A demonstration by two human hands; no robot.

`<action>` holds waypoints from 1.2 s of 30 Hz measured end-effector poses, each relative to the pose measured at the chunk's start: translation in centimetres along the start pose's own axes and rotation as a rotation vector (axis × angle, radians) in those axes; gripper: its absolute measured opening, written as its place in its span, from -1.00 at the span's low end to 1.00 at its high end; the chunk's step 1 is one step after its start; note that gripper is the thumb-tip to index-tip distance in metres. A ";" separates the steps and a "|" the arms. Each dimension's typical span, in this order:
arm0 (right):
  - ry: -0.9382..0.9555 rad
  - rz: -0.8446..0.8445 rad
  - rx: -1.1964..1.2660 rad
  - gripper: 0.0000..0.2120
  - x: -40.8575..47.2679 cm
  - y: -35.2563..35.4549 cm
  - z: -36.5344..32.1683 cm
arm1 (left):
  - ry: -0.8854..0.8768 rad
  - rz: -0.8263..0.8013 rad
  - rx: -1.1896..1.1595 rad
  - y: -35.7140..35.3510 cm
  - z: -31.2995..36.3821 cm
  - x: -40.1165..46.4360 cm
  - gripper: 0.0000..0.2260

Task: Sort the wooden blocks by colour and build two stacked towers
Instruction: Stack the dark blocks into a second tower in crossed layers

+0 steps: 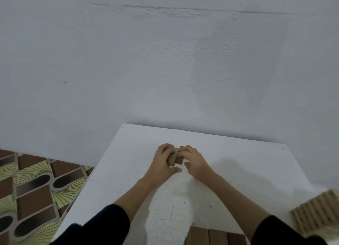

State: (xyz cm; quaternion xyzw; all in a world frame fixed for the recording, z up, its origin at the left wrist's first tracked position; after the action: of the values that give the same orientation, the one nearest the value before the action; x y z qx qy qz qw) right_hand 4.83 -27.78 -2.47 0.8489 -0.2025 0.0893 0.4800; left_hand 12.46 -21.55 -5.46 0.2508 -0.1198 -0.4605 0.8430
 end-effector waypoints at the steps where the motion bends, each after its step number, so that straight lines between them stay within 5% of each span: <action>1: -0.021 0.018 0.013 -0.59 -0.5 0.1 0.2 | 0.007 -0.013 -0.020 -0.2 0.0 -0.1 -0.44; 6: -0.018 0.107 0.069 -0.63 -3.2 1.2 -0.4 | -0.007 -0.019 -0.023 -0.7 0.8 -0.6 -0.47; 9: -0.088 0.191 0.063 -0.59 -4.9 2.6 0.0 | -0.024 -0.165 -0.021 -2.6 1.9 -1.0 -0.33; 13: -0.254 0.210 0.115 -0.35 -7.5 3.2 1.2 | -0.073 -0.332 0.031 -5.3 2.4 -2.0 -0.22; 20: -0.339 0.247 0.109 -0.25 -9.4 3.0 2.1 | -0.053 -0.096 0.034 -3.1 1.6 -2.9 -0.14; 36: -0.332 0.418 0.131 -0.33 -10.0 2.6 1.9 | -0.027 -0.109 -0.124 -2.5 1.0 -3.4 -0.22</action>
State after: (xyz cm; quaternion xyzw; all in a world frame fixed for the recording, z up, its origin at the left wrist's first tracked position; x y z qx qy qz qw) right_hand -5.40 -28.01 -4.85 0.8209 -0.4430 0.0589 0.3557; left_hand 8.36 -20.20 -5.88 0.1978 -0.0886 -0.5156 0.8290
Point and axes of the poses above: each hand's wrist, its own x-axis towards the middle knuckle, its own y-axis out of the back of the hand, z = x × y, the point moved 10 cm from there along x, towards the middle knuckle, and after that the axes turned 11 degrees about y, right-handed, at the moved point
